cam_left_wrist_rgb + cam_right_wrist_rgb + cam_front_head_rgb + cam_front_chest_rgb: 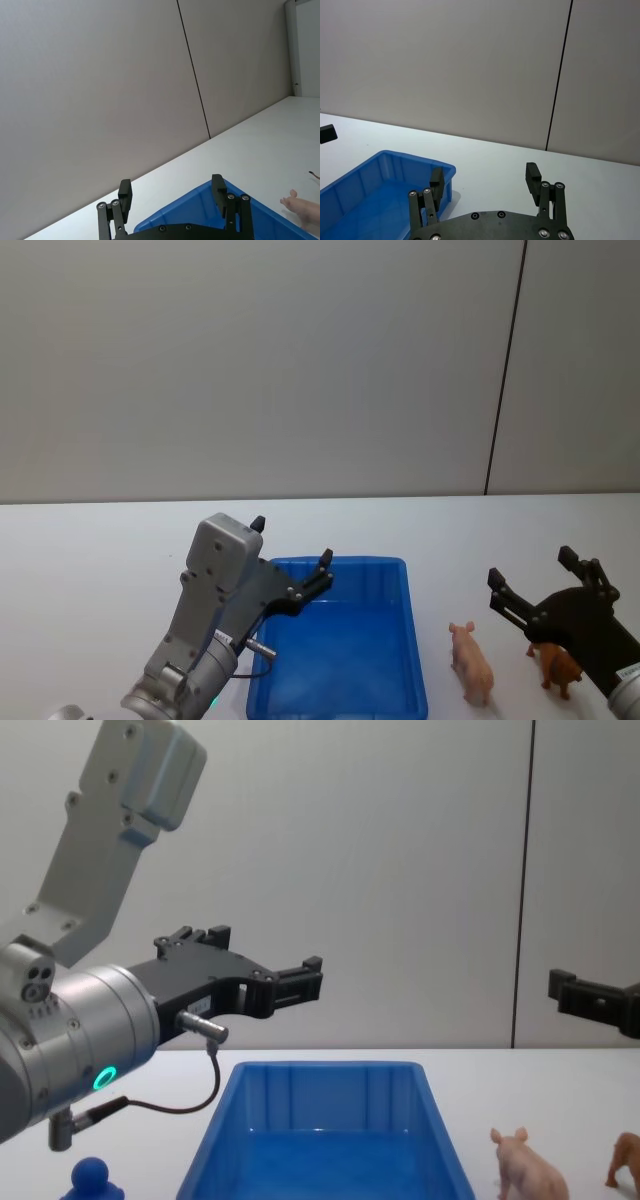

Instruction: Pick up the two dolls from the table and place them into the box.

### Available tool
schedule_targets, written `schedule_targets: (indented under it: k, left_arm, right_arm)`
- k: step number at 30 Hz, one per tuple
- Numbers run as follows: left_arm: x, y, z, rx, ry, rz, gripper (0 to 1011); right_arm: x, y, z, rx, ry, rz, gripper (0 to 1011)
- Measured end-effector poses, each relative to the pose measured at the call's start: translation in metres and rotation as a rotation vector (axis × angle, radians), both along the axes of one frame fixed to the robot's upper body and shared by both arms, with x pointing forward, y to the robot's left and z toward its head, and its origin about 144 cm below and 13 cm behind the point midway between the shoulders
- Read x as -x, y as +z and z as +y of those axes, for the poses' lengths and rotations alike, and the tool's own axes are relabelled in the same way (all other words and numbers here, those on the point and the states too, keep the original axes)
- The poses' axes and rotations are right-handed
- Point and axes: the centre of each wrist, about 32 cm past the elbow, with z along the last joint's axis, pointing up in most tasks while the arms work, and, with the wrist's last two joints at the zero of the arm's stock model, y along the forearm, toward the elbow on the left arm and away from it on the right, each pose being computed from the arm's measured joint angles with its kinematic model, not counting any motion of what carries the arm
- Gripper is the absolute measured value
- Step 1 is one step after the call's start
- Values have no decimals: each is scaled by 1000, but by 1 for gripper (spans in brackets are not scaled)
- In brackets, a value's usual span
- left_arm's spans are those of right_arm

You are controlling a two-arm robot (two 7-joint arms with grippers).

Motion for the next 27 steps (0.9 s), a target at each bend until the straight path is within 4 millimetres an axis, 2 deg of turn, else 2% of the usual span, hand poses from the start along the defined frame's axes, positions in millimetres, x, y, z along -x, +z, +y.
schedule_targets:
  k: [27]
  left_arm:
    - [0,0,0,0,0,0,1001]
  right_arm:
    - [-1,-1,-4,8,0,18,1001]
